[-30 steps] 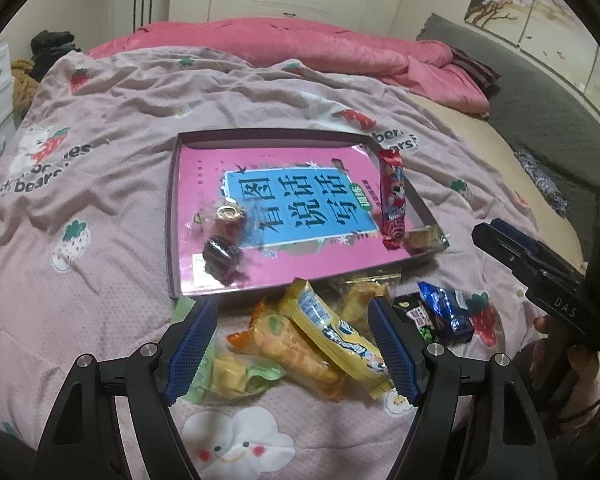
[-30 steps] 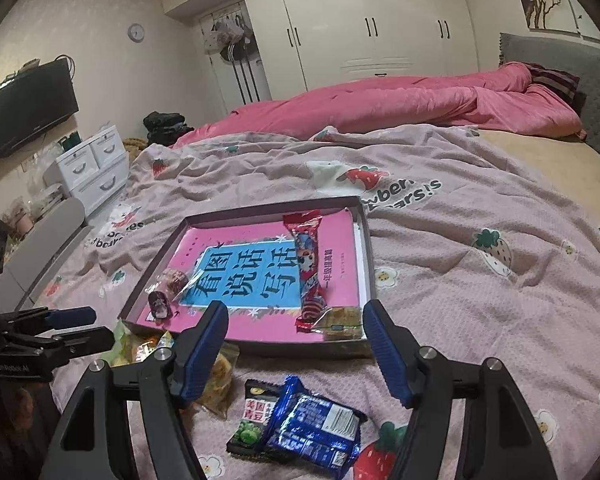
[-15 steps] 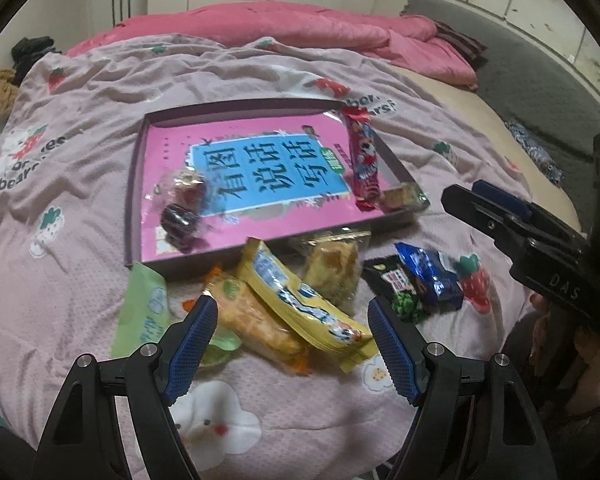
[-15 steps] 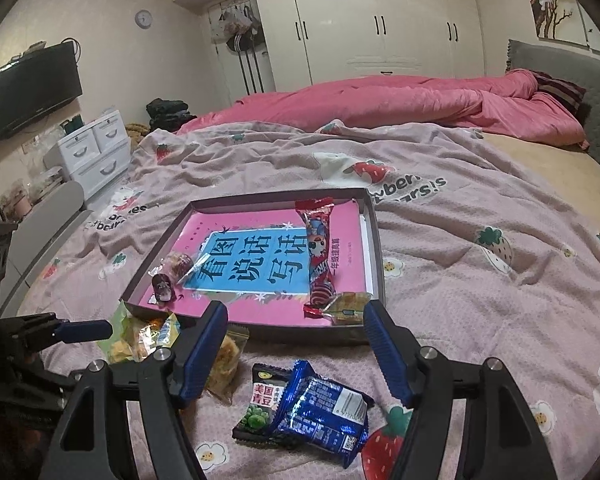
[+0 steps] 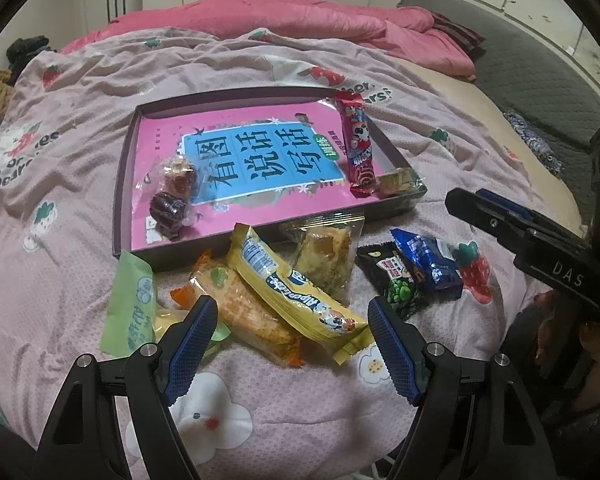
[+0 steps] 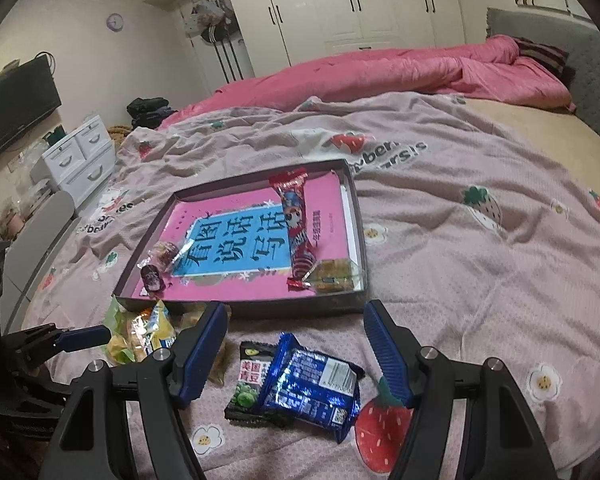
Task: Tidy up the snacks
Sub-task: 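Lower both open tools over the snack pile beside the tray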
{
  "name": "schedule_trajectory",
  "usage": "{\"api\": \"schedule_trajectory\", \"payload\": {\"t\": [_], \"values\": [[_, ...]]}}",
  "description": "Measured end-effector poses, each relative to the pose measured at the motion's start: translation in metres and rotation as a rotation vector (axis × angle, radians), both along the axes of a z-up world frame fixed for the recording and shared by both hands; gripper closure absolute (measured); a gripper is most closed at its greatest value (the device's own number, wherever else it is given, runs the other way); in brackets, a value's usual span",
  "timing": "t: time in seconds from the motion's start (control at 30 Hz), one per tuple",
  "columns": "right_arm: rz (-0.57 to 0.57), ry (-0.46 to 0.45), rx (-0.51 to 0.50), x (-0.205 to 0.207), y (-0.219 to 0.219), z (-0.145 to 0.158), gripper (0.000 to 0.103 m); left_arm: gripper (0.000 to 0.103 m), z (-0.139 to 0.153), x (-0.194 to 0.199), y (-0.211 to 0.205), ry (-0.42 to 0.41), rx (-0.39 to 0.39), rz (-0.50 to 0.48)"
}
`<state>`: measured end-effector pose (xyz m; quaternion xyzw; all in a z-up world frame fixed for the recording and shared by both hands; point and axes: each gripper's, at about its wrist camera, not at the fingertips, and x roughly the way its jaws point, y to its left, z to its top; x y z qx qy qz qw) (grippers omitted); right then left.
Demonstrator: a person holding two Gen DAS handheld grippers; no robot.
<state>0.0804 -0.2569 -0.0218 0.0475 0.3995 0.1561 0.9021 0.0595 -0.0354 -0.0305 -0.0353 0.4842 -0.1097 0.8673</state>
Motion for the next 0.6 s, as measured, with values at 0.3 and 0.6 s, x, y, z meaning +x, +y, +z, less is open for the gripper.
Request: {"api": "schedule_trajectory", "payload": {"t": [0.3, 0.6], "values": [[-0.007, 0.055, -0.031, -0.002, 0.001, -0.010, 0.033, 0.024, -0.010, 0.002, -0.009, 0.028, 0.008, -0.009], [-0.009, 0.124, -0.043, 0.002, 0.002, -0.025, 0.033, 0.024, -0.020, 0.012, -0.022, 0.038, 0.055, 0.006]]}}
